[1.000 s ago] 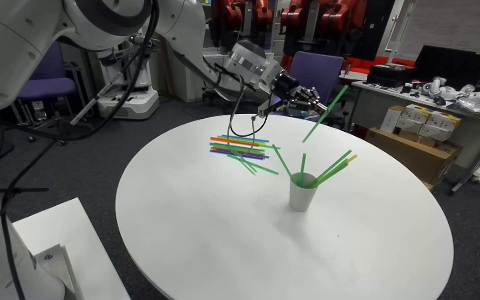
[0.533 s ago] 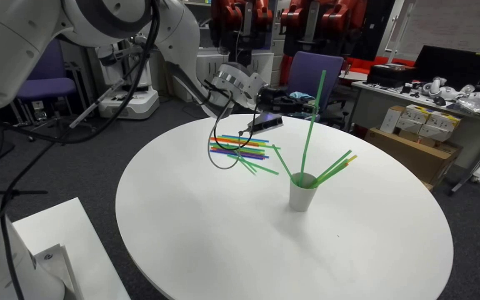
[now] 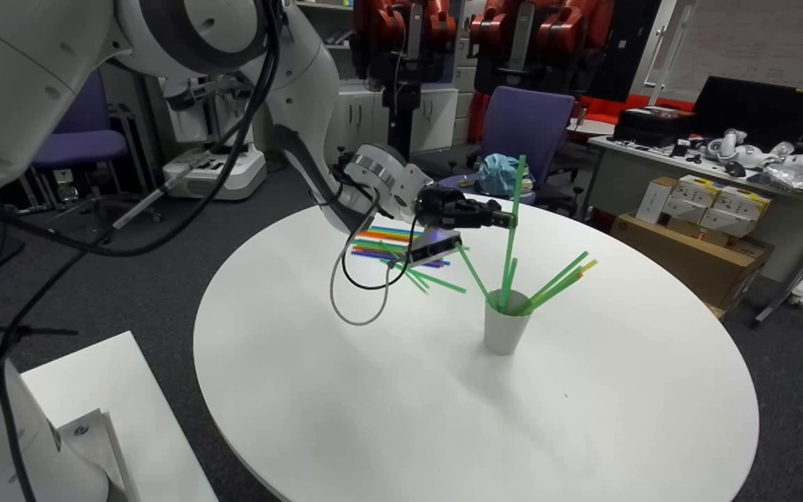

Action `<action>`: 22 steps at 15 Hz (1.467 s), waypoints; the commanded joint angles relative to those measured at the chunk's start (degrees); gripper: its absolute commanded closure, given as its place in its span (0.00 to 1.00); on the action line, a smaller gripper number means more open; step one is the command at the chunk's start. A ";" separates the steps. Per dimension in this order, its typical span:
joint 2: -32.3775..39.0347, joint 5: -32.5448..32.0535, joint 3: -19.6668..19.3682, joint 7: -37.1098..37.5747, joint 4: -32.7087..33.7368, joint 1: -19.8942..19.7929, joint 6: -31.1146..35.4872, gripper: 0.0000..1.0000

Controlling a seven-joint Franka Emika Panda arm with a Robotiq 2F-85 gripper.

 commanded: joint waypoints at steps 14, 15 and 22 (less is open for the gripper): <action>2.14 -0.67 6.79 12.74 7.67 -7.26 -0.35 1.00; 2.41 -0.49 6.95 12.74 8.58 -7.31 -0.23 1.00; 3.43 3.14 8.03 12.74 9.95 -8.24 1.39 1.00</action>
